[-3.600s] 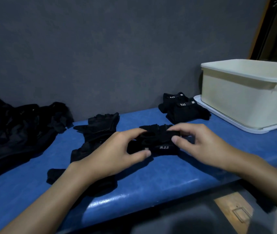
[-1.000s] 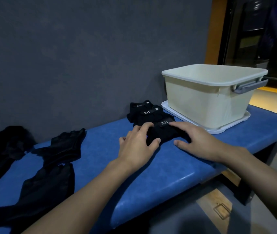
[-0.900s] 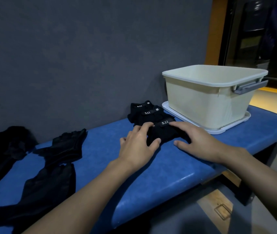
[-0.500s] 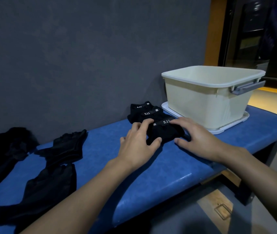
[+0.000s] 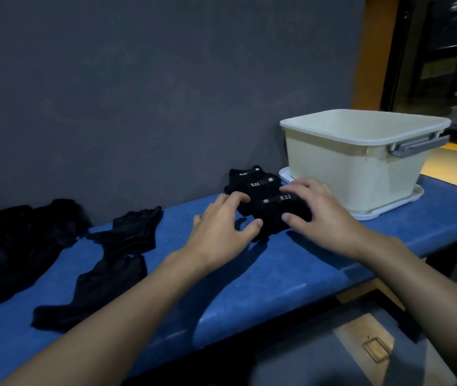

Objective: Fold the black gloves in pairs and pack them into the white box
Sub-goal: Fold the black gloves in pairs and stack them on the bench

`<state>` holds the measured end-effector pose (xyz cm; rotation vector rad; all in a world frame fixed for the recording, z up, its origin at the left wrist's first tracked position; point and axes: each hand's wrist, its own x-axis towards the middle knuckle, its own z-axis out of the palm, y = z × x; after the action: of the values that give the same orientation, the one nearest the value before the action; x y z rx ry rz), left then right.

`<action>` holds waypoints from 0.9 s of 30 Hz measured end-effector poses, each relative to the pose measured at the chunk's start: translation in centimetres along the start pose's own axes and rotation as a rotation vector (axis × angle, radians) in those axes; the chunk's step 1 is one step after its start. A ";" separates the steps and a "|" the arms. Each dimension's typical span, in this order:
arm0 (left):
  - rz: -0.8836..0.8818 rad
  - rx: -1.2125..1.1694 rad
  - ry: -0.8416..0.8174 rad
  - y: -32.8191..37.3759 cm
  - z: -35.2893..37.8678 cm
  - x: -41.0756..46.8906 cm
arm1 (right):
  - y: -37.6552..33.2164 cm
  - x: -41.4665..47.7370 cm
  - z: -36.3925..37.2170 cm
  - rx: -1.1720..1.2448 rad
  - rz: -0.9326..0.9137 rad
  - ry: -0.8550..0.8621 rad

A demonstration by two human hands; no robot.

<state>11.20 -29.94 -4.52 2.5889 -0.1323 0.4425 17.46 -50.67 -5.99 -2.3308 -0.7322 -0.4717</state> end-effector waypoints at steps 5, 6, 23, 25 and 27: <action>-0.034 0.027 0.043 -2.3 -4.5 -2.5 | -4.4 0.9 1.8 0.076 -0.112 -0.037; -0.049 0.030 0.054 -3.2 -5.4 -3.2 | -5.4 1.2 2.3 0.082 -0.136 -0.059; -0.230 0.305 0.291 -21.5 -20.7 -11.3 | -24.8 8.5 16.9 0.271 -0.350 -0.385; -0.252 0.348 0.306 -22.8 -21.7 -11.6 | -26.3 9.2 18.5 0.279 -0.341 -0.422; -0.279 0.375 0.294 -24.1 -22.6 -11.9 | -27.5 10.0 19.9 0.291 -0.325 -0.446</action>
<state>-2.20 2.35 -1.20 2.8022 0.4481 0.7963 11.25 -16.02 -2.63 -2.0626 -1.3077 0.0318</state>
